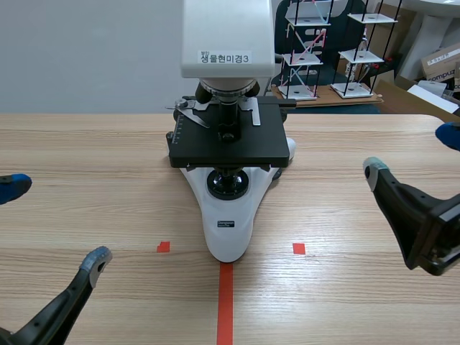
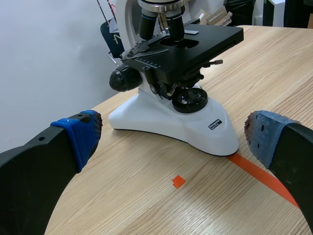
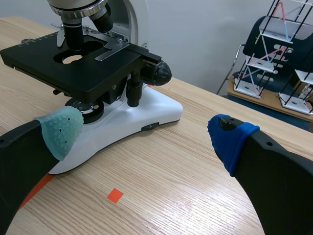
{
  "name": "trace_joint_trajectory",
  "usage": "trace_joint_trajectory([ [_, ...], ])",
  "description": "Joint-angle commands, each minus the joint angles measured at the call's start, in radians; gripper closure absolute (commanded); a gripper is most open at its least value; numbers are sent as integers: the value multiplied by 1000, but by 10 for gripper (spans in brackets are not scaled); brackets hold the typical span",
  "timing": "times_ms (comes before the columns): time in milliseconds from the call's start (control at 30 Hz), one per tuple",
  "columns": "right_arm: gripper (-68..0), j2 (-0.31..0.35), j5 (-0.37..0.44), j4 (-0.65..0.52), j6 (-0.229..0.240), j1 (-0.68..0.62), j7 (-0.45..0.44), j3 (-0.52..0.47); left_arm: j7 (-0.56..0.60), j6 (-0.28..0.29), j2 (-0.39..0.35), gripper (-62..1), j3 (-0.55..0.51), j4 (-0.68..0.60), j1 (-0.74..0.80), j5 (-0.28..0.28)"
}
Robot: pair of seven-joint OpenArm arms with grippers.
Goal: Return to the home posture
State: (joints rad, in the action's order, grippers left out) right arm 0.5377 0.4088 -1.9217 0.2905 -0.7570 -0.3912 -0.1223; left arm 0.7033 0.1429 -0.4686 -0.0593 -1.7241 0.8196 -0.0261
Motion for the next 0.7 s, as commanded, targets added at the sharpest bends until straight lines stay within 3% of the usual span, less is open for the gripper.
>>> trace_joint_trajectory([
  [0, -560, 2, 10, -6, -8, 9, -15, -3, 10, 1, 0, -615, 0, -13, -2, 3],
  [667, -560, 2, 10, -6, -8, 9, -15, -3, 2, 1, 0, -615, 0, -13, -3, 3],
])
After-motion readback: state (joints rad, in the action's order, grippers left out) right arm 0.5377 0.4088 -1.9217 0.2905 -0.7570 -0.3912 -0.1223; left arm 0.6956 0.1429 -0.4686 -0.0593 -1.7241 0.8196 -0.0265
